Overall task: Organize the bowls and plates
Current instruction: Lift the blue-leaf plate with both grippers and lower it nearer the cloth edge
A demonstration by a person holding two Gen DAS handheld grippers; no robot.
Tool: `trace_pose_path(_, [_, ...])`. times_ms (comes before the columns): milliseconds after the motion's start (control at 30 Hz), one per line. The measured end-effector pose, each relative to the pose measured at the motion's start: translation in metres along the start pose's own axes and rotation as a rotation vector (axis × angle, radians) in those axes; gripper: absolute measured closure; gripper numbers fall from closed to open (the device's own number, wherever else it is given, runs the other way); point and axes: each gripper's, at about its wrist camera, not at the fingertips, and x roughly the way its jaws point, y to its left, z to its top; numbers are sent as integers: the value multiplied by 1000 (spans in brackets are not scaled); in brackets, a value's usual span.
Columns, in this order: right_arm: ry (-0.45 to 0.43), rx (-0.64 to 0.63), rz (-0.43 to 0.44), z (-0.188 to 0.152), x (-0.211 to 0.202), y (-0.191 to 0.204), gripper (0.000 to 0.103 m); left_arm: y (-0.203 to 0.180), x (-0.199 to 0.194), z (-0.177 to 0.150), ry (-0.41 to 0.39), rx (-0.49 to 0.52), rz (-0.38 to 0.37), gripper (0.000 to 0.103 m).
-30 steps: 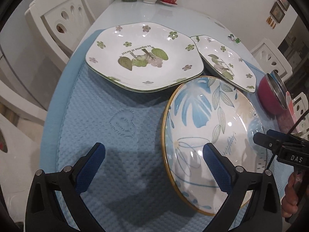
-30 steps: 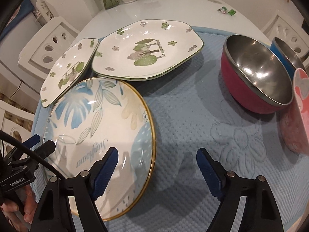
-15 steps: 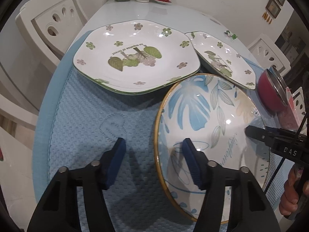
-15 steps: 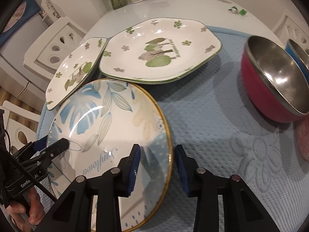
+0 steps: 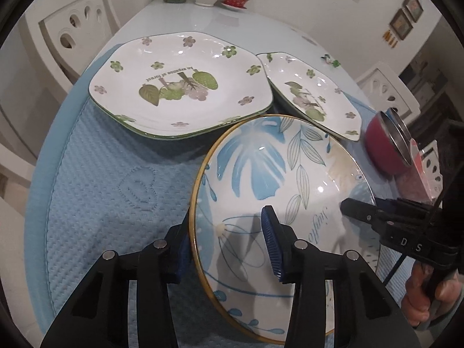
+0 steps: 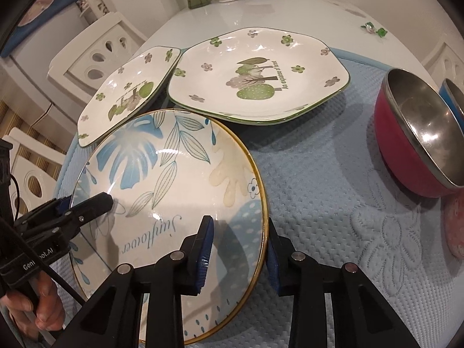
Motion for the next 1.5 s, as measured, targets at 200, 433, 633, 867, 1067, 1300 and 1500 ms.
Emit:
trace_pose_path(200, [18,10,24,-3,-3,-3,71,6,-8,-11,-18,-27,-24,80])
trace_pose_path(433, [35,32,28,-17,-18,0,71,-1,-21,-22,-25,-53,-18,80])
trace_pose_path(633, [55,59,25,-36,-38,11,71,-6,-48,-36,-32,-72,8,80])
trace_pose_path(867, [108,93,76,-64,-56,30,71,0,-84,-60,-25,-110,42,80])
trace_pose_path(1067, [151,58,84,-82,-61,46,71,1,-103,-83,-17,-112,67,80])
trace_pose_path(1300, [212,30,64,-97,-46,55,71,8,-91,-105,35,-145,91,80])
trace_pose_path(1500, [275,23,55,-105,-32,56,71,8,-85,-112,59,-143,97,80])
